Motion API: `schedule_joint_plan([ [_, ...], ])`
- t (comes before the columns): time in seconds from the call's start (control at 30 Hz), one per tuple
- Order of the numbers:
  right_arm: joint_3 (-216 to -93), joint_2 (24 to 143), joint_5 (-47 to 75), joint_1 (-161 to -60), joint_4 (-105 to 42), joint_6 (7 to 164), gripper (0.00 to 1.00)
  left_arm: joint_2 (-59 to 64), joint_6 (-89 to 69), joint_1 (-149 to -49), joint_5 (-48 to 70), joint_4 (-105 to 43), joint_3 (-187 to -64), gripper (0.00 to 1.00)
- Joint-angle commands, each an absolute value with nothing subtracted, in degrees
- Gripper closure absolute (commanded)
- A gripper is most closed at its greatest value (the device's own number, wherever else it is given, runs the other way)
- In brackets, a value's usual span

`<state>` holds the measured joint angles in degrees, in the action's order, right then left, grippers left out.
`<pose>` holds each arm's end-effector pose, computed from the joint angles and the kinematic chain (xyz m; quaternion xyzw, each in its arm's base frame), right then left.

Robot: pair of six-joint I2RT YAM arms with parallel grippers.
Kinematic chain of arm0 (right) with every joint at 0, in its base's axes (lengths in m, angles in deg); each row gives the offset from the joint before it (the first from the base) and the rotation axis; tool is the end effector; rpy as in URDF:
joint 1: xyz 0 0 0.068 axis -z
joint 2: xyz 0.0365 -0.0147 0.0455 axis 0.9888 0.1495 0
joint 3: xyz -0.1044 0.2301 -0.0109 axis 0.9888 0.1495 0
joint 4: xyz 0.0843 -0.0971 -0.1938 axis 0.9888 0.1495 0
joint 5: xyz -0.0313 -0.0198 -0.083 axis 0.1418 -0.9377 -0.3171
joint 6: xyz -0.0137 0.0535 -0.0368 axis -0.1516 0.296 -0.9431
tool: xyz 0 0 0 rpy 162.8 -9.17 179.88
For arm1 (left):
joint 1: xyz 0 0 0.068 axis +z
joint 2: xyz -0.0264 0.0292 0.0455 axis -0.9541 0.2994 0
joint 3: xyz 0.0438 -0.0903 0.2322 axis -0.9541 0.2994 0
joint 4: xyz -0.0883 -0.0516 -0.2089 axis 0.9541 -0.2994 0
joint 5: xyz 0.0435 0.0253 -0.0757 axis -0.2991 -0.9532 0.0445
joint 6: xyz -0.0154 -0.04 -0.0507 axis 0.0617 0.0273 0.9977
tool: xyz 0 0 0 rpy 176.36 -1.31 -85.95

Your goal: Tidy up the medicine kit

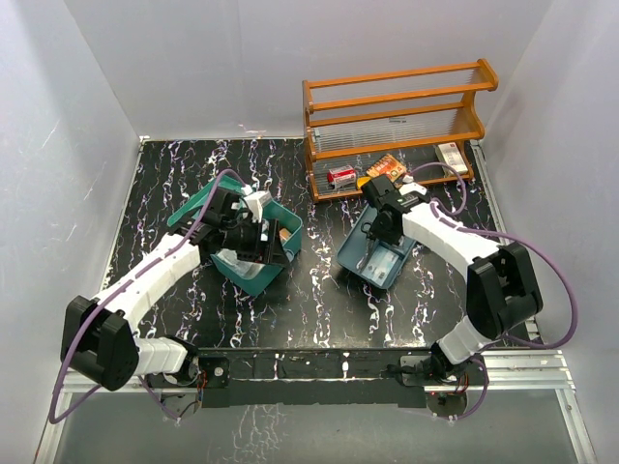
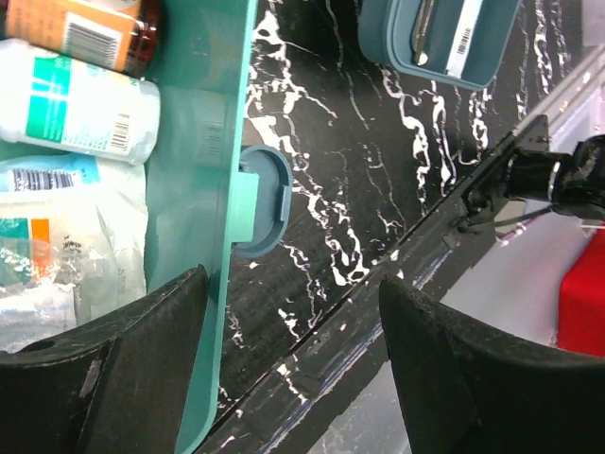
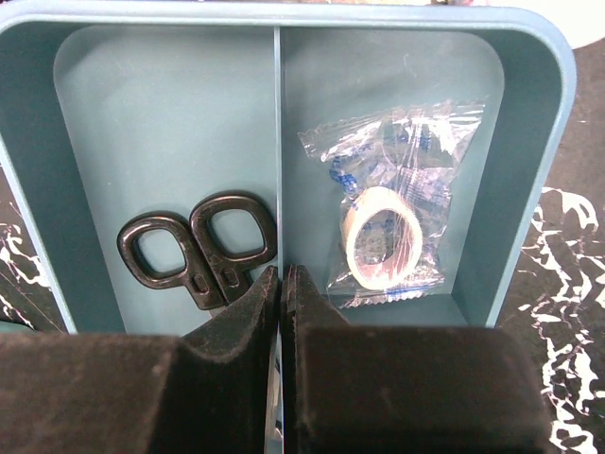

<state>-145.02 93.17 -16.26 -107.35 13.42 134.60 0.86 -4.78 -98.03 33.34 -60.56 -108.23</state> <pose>0.2640 0.1062 0.2072 0.2804 0.9253 -0.0332 0.2532 0.2194 -0.1339 0.2514 0.1667 0.8837 -0.3576 0.2517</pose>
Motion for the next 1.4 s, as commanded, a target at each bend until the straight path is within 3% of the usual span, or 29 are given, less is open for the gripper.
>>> schedule_joint_plan([
  [0.0,-144.7,88.6,-18.9,-107.1,14.1,133.4,1.00,-0.2,-1.8,-100.2,40.3,-56.5,-107.6,0.30],
  [0.87,-146.3,84.3,-10.9,-104.7,19.0,119.2,1.00,19.0,-0.5,-107.8,35.4,-47.8,-121.7,0.29],
  [1.37,-161.8,91.6,-3.1,-105.8,25.0,112.4,1.00,4.2,-1.1,-107.8,1.3,-57.1,-130.0,0.19],
])
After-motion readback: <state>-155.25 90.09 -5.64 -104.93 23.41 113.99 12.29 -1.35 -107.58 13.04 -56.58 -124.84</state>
